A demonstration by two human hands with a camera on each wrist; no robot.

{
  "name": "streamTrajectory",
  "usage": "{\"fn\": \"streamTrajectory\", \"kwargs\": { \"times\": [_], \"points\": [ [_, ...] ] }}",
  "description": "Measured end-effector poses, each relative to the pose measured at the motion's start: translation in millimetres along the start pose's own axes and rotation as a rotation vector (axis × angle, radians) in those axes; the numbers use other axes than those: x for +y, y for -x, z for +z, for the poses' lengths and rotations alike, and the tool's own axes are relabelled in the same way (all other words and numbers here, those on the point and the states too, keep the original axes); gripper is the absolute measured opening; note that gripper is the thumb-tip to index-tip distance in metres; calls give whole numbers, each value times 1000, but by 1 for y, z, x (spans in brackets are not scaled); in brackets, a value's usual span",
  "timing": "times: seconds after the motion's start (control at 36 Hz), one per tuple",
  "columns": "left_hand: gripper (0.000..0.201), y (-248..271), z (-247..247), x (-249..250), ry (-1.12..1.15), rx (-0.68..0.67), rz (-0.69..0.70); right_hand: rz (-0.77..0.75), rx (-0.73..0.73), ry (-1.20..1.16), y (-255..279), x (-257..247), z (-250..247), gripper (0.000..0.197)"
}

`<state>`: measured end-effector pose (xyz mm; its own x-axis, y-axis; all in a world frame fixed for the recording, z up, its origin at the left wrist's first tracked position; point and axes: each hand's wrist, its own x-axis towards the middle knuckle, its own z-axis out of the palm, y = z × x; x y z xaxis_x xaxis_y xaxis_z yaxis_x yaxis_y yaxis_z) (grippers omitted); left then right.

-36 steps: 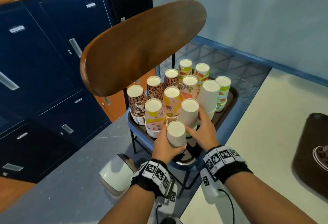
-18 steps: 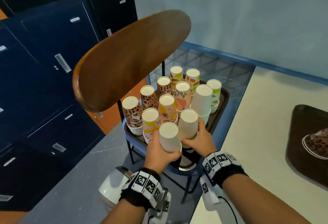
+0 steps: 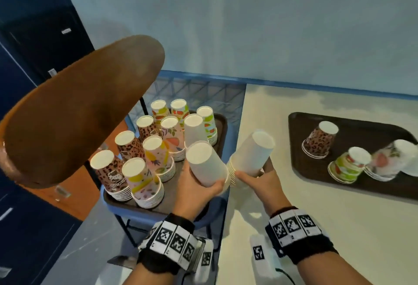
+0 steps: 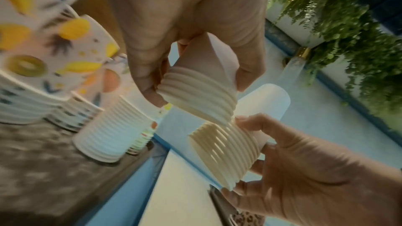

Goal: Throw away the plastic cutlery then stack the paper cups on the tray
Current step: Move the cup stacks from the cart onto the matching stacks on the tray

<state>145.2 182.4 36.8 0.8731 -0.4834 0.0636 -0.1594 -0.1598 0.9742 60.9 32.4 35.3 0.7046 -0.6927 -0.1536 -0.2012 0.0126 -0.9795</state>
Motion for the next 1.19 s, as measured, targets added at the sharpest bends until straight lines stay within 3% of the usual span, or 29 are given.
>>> {"fn": "streamTrajectory", "kwargs": {
  "times": [0.19, 0.39, 0.56, 0.69, 0.83, 1.03, 1.19],
  "points": [
    [72, -3, 64, 40, -5, -140, 110, -85, 162, -98, 11, -11, -77, 65],
    [64, 0, 148, 71, -24, -230, 136, -140, 287, -91, 13, -11, -171, 63],
    [67, 8, 240, 105, -36, -285, 141, -120, 375, -58, 16, -8, -270, 73],
    [75, 6, 326, 137, -37, -355, 155, -149, 449, -54, 17, -2, -347, 67],
    [68, -2, 408, 166, -12, -376, 164, -160, 482, -35, 15, 11, -413, 62],
    [76, -18, 504, 173, -21, -378, 124, -112, 521, -32, 20, 33, -473, 62],
    [72, -32, 549, 159, -140, -335, 66, -63, 540, -31, 25, 45, -502, 64]
  ]
}}
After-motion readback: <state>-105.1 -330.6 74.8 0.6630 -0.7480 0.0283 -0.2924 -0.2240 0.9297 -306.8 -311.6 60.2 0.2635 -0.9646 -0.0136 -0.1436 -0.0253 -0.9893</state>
